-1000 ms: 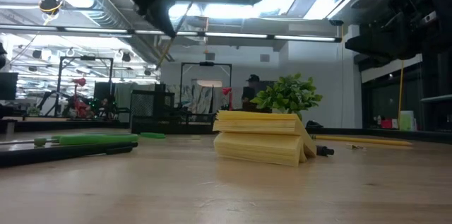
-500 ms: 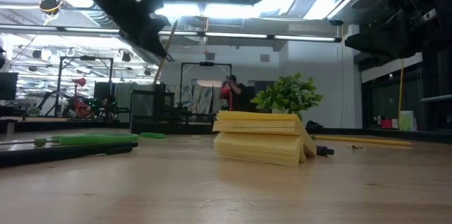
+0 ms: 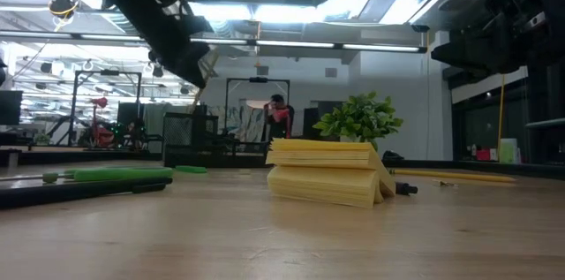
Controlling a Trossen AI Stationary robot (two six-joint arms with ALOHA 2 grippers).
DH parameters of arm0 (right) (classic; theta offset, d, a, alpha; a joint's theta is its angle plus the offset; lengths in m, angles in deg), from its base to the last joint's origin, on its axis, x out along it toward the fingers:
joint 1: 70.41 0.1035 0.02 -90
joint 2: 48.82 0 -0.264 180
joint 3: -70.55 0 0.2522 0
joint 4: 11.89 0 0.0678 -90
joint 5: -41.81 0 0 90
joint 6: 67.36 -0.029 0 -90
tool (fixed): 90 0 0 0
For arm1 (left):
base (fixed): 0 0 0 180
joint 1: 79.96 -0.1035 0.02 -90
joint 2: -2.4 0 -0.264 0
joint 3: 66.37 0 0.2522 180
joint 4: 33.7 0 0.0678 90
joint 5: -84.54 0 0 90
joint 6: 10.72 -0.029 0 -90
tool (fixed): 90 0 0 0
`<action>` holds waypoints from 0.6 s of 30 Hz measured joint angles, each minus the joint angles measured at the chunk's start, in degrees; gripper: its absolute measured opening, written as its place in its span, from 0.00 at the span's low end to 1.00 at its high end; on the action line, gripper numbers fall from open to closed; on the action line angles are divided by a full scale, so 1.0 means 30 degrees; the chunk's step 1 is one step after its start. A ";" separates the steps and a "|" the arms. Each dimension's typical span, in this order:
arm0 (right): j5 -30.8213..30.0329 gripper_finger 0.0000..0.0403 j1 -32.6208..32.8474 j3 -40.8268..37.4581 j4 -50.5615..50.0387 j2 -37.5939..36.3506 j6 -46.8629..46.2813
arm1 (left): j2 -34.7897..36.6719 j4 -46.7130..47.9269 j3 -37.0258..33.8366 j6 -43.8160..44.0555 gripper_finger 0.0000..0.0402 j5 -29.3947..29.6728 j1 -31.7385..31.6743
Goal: Pick and place office supplies into organizer
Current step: Put the left pencil into the desk organizer
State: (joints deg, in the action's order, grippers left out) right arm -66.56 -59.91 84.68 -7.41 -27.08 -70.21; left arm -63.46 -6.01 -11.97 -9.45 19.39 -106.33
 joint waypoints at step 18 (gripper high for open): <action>0.0000 0.12 0.0002 -0.0002 -0.0018 0.0000 0.0000 | -0.3162 0.0217 0.0000 0.0791 0.06 -0.0371 -0.0692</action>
State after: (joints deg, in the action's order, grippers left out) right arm -66.56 -59.90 84.68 -7.46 -27.09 -70.21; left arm -72.95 -5.36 -11.97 -7.08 18.28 -108.40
